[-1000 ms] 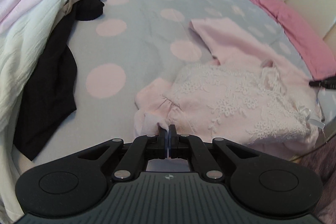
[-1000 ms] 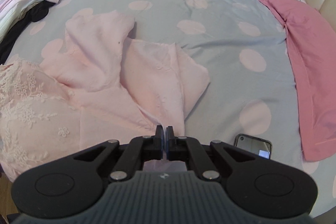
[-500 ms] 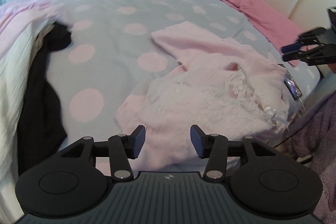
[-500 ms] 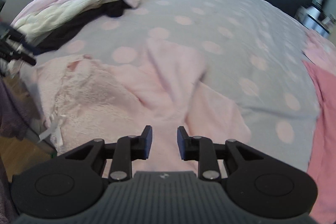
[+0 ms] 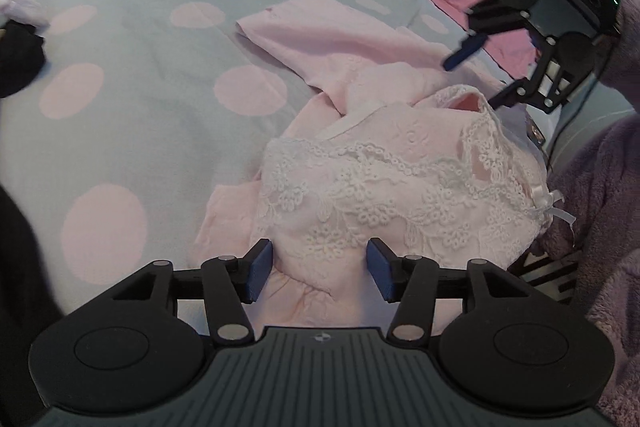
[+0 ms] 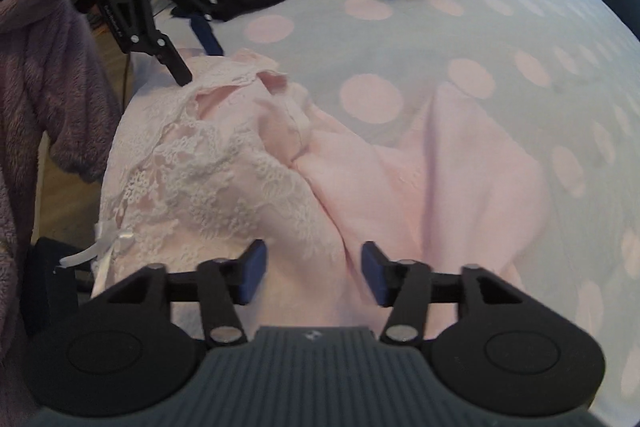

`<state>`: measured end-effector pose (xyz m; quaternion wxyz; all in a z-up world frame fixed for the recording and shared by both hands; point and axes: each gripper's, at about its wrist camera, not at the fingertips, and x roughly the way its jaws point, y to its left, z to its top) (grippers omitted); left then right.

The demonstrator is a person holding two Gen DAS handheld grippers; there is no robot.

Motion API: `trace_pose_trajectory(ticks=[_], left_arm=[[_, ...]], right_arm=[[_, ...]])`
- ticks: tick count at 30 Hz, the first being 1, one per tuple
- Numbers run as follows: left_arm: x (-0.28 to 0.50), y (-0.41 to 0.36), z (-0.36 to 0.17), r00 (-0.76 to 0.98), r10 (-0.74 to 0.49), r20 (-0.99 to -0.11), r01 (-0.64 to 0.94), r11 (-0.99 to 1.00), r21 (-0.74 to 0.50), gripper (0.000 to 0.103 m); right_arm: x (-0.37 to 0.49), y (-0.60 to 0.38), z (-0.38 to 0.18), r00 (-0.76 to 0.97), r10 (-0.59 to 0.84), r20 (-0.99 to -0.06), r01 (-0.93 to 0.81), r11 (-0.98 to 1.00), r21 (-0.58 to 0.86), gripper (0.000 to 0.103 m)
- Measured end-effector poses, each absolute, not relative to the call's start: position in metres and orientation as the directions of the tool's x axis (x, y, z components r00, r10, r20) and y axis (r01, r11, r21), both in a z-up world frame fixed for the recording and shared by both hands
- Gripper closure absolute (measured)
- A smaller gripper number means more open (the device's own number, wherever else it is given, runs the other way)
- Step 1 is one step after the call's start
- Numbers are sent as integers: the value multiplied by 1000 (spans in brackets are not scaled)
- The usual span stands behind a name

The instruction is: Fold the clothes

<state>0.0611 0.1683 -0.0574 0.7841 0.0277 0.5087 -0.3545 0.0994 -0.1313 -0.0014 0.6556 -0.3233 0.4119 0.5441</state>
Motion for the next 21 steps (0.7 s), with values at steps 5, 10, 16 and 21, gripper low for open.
trace_pose_trajectory(ticks=[5,10,16,21], left_arm=[[66,157,-73,198,-518,-832,641,710,-290,50],[64,147,-81,209,-496,-843,701,677,-225,50],[61,146,-78,223,-497,-839,705,676,-213,50],[51,140,-68,207,-505,-838,727,652,-214,77]], right_arm=[[117,-101,-17,-93,423,-901,-992,33,118,42],[121,-77,-35,-190,375,-907,-982,-59,181,41],[110,-84,-26,-205,371,-906,-979,-72,192,79],[82,-110,-4,-131,384,-914,-991,-67,114,94]])
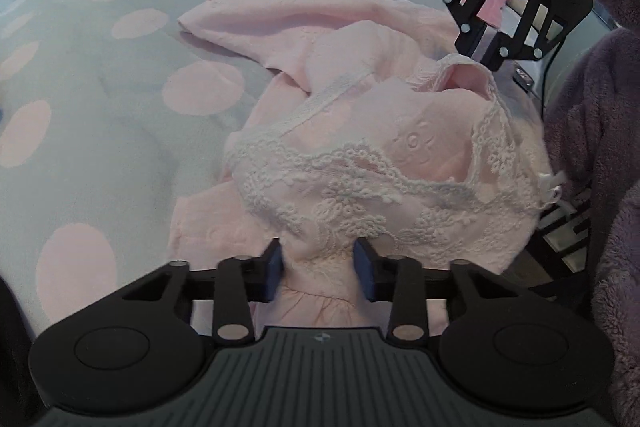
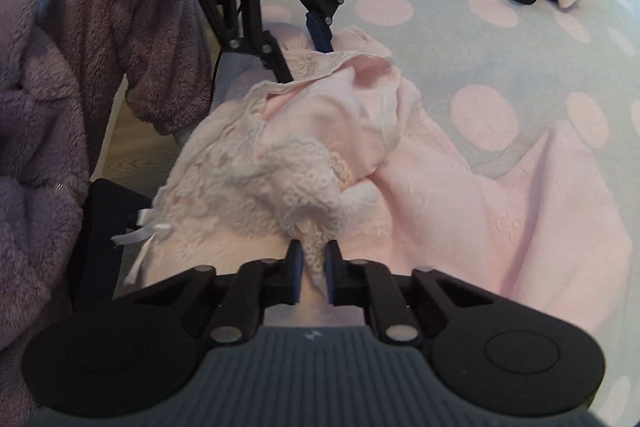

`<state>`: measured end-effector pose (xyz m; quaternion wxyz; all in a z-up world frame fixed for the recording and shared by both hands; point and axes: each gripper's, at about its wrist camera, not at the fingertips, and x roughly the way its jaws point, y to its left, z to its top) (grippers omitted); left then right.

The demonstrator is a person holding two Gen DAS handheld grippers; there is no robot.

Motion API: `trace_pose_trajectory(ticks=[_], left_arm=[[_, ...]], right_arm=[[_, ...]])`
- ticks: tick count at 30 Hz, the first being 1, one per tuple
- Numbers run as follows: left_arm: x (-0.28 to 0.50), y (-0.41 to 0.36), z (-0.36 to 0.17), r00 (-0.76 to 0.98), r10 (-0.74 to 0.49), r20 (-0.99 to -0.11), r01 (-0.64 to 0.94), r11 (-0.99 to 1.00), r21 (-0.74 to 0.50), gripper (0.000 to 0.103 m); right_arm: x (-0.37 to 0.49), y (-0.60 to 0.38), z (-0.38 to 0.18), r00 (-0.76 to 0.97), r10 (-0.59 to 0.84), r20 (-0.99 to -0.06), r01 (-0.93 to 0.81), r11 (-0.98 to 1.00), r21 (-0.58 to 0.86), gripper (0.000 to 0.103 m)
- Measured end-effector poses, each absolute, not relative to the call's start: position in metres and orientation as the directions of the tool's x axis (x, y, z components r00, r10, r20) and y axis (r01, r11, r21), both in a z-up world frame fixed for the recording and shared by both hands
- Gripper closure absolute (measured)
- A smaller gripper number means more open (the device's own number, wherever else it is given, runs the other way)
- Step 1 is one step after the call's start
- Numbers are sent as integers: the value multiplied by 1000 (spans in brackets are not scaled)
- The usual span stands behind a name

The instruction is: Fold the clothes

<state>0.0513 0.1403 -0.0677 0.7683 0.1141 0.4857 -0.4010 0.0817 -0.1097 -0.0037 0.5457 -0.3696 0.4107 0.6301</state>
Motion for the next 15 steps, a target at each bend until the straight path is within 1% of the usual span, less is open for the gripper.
trace_pose_trajectory(ticks=[4,8,9,12,15], left_arm=[[32,134,-47,234,-514,-825,751,635,-183,90],[6,123,-28,228,-534,-814,787,594,-169,90],[-1,119,-26,213,-539,-815,799,576,-172,90],[-24,108,-21,166,-545,-822,835,521,-177,90],[-41,104,-22,157,-531,-833,841,514,-169,90]], right_arm=[[57,-135,19,-75,415,-907,-997,-30,69,96],[27,-158,24,-39,415,-909,-998,20,52,96],[20,-162,23,-37,412,-910,-998,33,55,100],[-2,-172,10,-32,396,-918,-997,51,57,100],[-17,-177,0,-30,380,-924,-997,56,56,99]])
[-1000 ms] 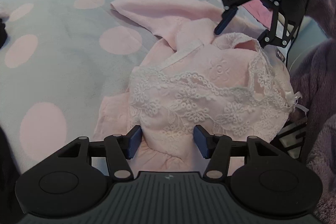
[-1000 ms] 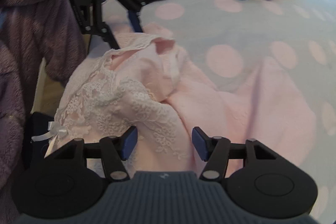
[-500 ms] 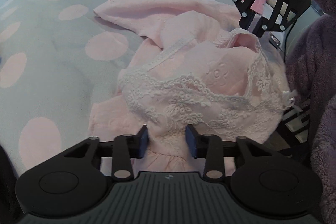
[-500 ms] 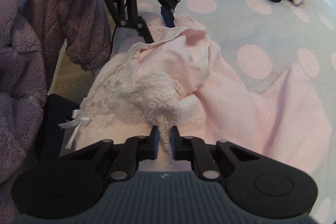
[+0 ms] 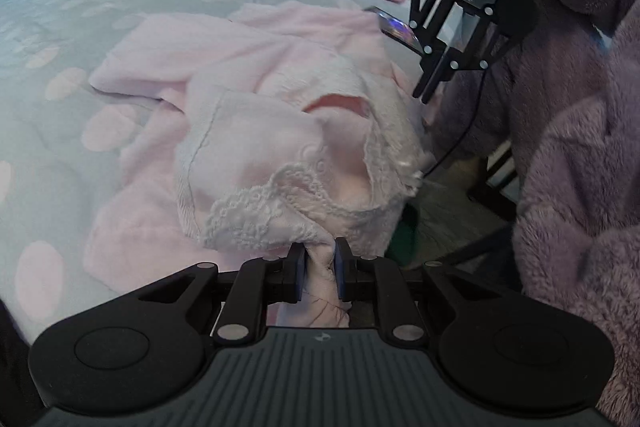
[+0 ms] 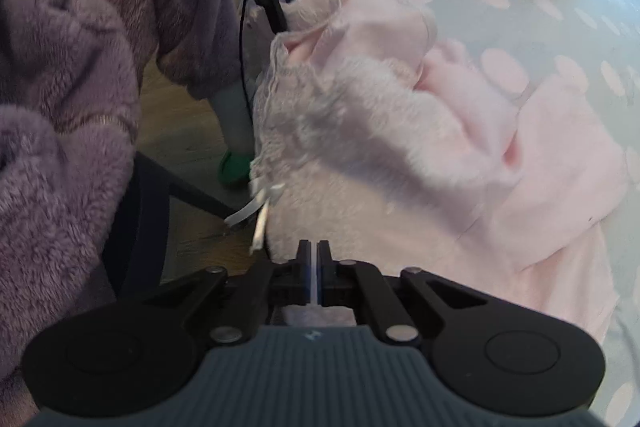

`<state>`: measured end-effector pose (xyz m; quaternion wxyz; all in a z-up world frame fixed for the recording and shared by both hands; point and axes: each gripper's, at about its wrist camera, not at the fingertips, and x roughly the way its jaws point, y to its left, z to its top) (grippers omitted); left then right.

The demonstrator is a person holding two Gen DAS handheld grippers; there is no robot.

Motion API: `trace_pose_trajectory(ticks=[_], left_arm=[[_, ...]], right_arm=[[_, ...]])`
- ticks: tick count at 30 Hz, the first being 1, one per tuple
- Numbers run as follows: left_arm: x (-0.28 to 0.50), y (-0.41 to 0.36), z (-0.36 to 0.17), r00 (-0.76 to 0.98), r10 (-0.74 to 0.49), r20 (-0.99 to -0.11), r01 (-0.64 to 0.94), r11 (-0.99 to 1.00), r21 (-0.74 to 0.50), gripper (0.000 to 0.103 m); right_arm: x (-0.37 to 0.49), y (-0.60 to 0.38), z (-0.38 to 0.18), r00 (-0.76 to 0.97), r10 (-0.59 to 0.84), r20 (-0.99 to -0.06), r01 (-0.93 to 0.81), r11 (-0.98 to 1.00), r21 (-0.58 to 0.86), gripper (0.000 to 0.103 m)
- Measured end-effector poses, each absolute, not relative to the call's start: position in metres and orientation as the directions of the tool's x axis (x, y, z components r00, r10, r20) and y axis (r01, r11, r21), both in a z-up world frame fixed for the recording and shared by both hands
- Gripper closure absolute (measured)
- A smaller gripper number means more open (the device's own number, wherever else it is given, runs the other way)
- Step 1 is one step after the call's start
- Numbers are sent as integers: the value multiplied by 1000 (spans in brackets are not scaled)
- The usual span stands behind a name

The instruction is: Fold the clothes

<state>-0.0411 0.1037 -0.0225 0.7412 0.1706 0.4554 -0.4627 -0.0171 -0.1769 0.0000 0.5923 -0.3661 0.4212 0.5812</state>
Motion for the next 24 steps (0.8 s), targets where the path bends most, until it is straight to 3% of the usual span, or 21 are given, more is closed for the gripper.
trace_pose_trajectory(ticks=[8,11,14,24], left_arm=[[-71,105,-9,330,-507,-796,795,604,-54,90],[-81,98,-3,414,-466,-782,777,628,37,90],[-93,86,4,469,-456,-756,781,615,113,91],[-114,49,26,501,-496,-710,832,501,238,95]], right_arm=[[-11,-169,22,52,443,-895,-993,121,2,92],[-4,-150,40,55,487,-871,-995,103,-6,69],[1,-120,60,49,517,-854,-999,43,-31,67],[20,-10,108,-16,480,-877,-987,-150,-64,36]])
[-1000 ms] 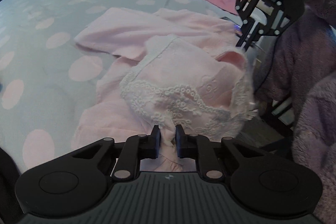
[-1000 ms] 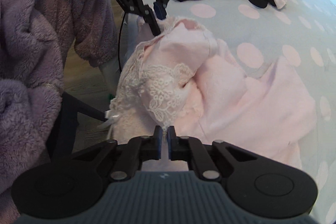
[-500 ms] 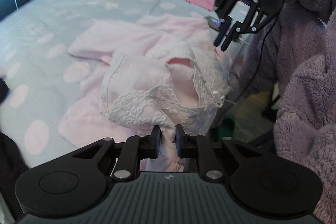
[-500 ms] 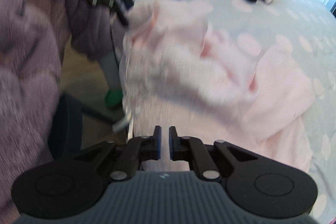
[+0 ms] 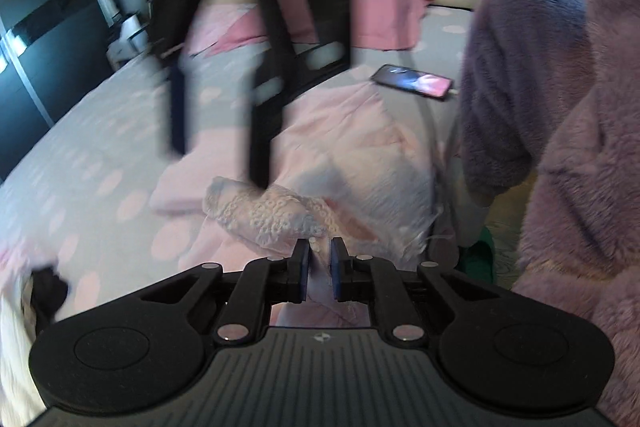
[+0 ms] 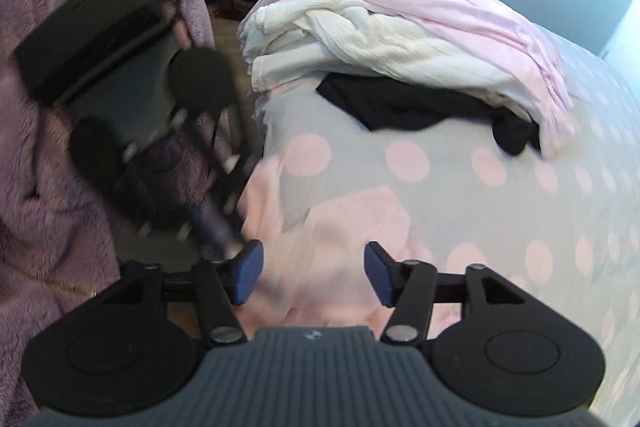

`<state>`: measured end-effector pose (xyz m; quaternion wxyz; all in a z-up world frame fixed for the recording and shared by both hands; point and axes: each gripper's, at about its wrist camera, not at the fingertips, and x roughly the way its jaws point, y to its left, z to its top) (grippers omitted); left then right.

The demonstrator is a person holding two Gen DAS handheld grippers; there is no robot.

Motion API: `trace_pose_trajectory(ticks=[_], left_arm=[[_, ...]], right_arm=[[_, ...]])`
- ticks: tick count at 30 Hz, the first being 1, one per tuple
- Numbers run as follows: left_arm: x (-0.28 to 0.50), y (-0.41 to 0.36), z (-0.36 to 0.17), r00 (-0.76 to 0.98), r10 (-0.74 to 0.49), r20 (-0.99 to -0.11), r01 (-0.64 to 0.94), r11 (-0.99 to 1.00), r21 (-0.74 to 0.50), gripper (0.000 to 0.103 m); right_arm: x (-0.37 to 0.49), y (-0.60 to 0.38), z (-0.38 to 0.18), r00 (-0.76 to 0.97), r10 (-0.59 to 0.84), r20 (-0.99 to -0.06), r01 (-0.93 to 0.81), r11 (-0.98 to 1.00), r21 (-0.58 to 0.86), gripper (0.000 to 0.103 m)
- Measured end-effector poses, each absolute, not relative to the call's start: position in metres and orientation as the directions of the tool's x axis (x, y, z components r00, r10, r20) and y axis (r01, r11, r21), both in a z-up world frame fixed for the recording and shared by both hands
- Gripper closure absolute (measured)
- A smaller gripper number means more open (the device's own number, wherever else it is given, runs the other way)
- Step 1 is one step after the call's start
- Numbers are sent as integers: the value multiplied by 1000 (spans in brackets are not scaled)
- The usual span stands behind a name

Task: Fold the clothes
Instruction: 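Grasp the garment's lace edge with the left tool while the right tool opens above it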

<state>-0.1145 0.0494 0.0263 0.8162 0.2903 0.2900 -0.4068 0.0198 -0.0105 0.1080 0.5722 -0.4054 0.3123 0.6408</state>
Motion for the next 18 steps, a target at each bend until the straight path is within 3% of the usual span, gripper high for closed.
trace_pose_trajectory(ticks=[6,8,9,11,13,14,18], left_arm=[[-127,38,28,499,-507,-703,848,453,275,95],[-132,36,30,499,-511,-700,850,445,281,96],[-133,36,30,506,-506,-699,846,447,290,96],[-134,39,29,517,-498,-696,839,456,297,96],[-134,43,29,524,-497,-691,833,470,294,95],[-134,47,32,520,-509,-686,834,477,278,93],[-127,67,49,529,-560,-637,816,542,201,59]], right_arm=[[22,20,87,-125,312,-942,-968,-247,47,37],[23,13,80,-172,281,-944,-963,-249,102,50],[24,8,77,-192,276,-942,-963,-237,127,65],[24,-8,75,-219,281,-934,-962,-222,159,82],[20,-25,76,-218,310,-925,-966,-206,158,89],[18,-36,78,-213,328,-921,-969,-194,155,92],[8,-65,81,-177,392,-903,-980,-156,124,93]])
